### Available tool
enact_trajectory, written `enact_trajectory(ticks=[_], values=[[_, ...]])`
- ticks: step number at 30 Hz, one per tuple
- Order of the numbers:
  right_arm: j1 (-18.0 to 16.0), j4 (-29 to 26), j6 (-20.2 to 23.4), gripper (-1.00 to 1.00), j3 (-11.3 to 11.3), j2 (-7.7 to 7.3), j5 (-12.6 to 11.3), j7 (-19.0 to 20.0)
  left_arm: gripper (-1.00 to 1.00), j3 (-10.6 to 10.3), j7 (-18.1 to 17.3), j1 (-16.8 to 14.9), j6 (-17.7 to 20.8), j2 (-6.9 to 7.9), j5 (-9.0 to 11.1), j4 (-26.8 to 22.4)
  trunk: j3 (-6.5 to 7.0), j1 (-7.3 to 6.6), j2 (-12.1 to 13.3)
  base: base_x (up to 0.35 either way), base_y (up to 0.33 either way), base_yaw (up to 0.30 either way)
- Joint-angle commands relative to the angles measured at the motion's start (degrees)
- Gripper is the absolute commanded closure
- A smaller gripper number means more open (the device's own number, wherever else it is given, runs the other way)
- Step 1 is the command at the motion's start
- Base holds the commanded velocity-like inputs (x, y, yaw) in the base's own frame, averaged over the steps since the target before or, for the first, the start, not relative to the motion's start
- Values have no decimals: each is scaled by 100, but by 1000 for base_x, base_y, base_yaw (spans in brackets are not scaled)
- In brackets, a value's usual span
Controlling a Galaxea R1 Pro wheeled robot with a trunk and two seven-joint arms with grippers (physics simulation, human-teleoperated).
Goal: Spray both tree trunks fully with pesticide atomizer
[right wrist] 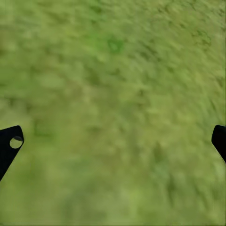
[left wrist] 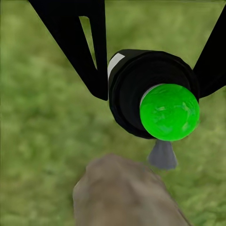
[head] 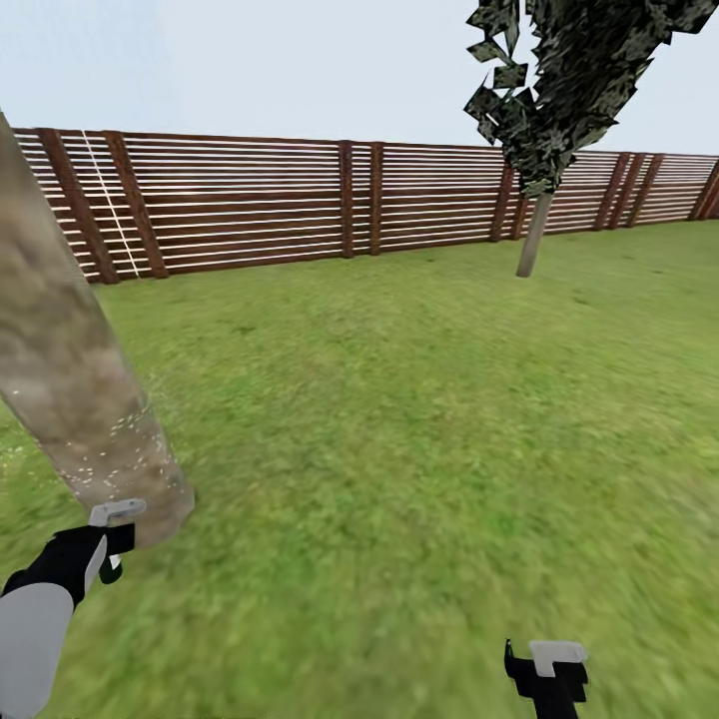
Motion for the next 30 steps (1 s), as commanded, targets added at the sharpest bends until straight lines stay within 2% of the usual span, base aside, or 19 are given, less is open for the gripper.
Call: enact_trajectory(ticks=[1,6,13,15,17,18,20,21,22,23,24,25,26,28,29,30], values=[[0,5,0,-100,1,0,1,0,100,-1,0,-2,0,-3,-2,0,0,0,0,24,-14,276],[0,5,0,-100,1,1,1,0,100,-23,-3,-3,0,-8,3,0,0,0,0,-107,-2,267],[0,0,-2,-100,1,-1,1,0,100,-23,-87,0,-42,-25,9,26,0,0,0,-331,0,28],[0,-2,-7,-100,5,6,1,0,100,-23,-107,0,-269,-36,18,106,0,0,0,-341,0,0],[0,-8,12,-100,6,9,1,8,100,-70,-206,0,-1030,-78,-35,549,0,0,0,-342,0,0],[0,-8,27,-100,12,9,1,16,100,-236,-458,12,-1254,-81,-158,685,0,0,0,-342,0,0],[0,-32,46,-100,97,15,33,31,100,-880,-1325,206,-1508,-79,-608,773,0,0,0,-342,0,0],[-4,-62,78,-100,247,16,141,60,100,-1169,-1671,260,-1654,-69,-773,782,0,0,0,-342,0,0],[-2,-216,162,-100,532,23,422,263,100,-1567,-2144,295,-1919,-56,-951,787,0,0,0,-342,0,0],[-14,-428,293,-100,672,25,631,646,100,-1882,-2558,306,-2087,-44,-1079,784,0,0,0,-343,0,0],[-41,-795,576,-100,762,24,805,1493,100,-2221,-3087,312,-2208,-28,-1188,770,0,0,0,-343,0,0],[-60,-1124,820,-100,794,25,867,2223,100,-2381,-3377,313,-2250,-23,-1229,740,0,0,0,-343,0,0],[-136,-1675,1175,-100,817,26,906,3337,100,-2558,-3634,310,-2276,-24,-1278,690,0,0,0,-333,0,0],[-338,-2428,1612,-100,833,27,934,5146,100,-2997,-4010,278,-2291,-69,-1428,648,0,0,0,-155,0,0],[-404,-2519,1658,-100,834,27,937,5497,100,-3136,-4097,273,-2292,-82,-1456,626,0,0,0,-58,0,0],[-540,-2615,1707,-100,847,27,966,6107,100,-3414,-4292,265,-2288,-109,-1485,548,0,0,0,-24,0,0]])
